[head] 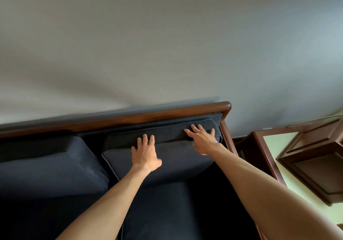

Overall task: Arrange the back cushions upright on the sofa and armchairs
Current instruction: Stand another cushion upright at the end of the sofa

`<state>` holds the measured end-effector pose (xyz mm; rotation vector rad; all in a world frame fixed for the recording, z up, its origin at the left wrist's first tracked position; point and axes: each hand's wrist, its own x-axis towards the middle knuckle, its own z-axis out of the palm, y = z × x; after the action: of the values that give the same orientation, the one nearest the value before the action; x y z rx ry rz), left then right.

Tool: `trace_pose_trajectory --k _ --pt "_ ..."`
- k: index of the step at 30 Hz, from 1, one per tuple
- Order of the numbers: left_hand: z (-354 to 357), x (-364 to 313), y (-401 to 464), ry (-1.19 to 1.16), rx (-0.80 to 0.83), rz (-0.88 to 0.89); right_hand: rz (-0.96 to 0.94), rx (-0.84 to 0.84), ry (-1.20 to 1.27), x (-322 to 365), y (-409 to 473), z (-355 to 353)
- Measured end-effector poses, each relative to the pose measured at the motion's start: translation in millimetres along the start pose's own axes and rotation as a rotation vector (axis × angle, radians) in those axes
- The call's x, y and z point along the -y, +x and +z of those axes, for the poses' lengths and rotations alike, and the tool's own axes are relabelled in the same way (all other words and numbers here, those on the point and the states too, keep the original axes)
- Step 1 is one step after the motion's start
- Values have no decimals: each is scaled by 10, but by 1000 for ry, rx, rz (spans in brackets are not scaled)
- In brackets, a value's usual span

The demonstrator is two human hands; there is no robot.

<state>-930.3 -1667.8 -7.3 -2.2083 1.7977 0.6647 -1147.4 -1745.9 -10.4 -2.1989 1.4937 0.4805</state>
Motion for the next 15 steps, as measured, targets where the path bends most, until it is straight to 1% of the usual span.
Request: trace_pose_trajectory --k 2,4,7,11,15 --pt "-77 -87 -123 -19 -32 -12 -20 25 -37 59 -94 -125" --pt "-234 -166 -259 -47 -64 -31 -26 9 -41 105 -264 -243" --pt "-583 -335 -498 -81 -83 1 33 -68 105 118 -607 -469" --pt "-1173 -649 -898 -127 -97 162 88 -200 278 1 -1191 -832" --pt "-1799 -1067 -1585 -137 -166 393 111 -364 260 -43 -2183 -1313"
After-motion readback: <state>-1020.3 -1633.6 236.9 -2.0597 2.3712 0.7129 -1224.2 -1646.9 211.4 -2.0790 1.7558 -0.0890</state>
